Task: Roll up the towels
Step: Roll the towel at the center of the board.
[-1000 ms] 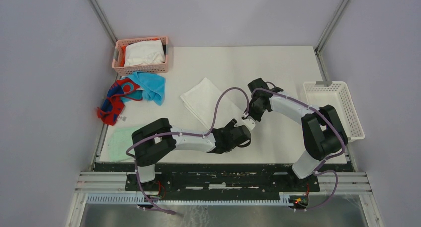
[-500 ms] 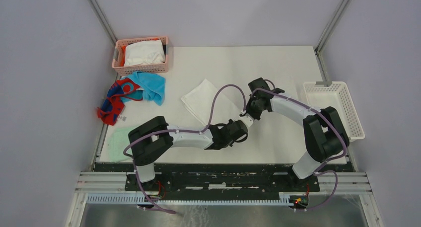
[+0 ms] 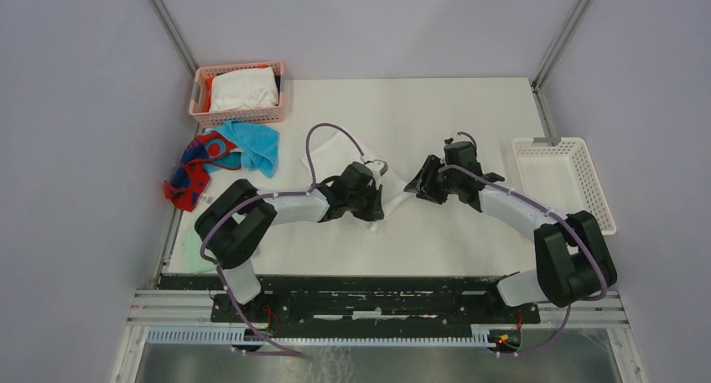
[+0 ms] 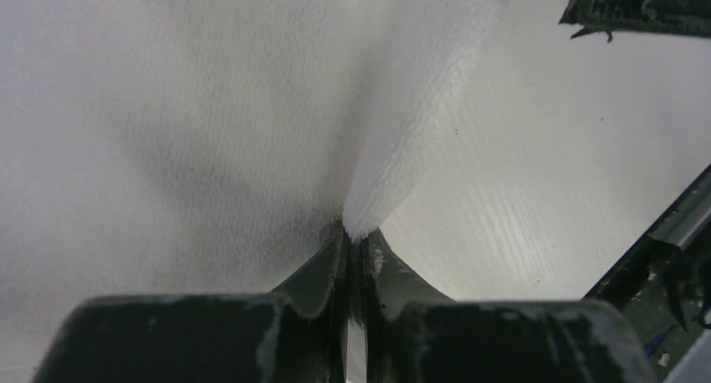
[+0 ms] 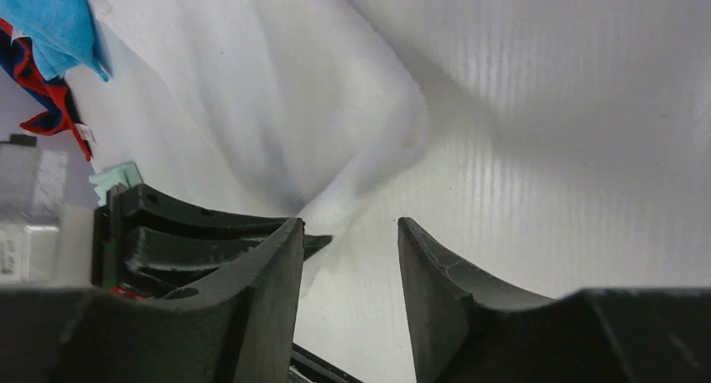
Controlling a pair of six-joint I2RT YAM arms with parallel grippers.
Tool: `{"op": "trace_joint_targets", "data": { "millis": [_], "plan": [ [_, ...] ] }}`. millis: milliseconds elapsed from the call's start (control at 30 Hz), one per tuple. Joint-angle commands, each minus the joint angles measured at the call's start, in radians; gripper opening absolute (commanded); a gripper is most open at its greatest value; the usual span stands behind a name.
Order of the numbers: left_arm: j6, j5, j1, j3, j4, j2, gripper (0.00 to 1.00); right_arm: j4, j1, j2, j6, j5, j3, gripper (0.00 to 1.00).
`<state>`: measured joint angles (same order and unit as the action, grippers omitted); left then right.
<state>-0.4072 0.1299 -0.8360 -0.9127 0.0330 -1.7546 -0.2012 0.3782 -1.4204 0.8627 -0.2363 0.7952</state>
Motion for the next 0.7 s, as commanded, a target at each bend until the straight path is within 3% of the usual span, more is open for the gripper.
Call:
{"op": "trace_joint_targets", "data": {
  "millis": [0, 200, 667],
  "plan": [
    [-0.165, 0.202, 0.067, 0.031, 0.111, -0.022, 0.03, 0.25, -0.042, 0.037, -0.016, -0.129, -0.11, 0.54],
    [-0.284, 0.32, 0.145, 0.072, 0.197, -0.057, 0.03, 0.365, -0.045, -0.025, -0.036, -0.183, -0.18, 0.53],
    [-0.332, 0.351, 0.193, 0.071, 0.18, -0.096, 0.03, 0.661, -0.045, -0.233, 0.096, -0.264, -0.174, 0.56]
  ]
}}
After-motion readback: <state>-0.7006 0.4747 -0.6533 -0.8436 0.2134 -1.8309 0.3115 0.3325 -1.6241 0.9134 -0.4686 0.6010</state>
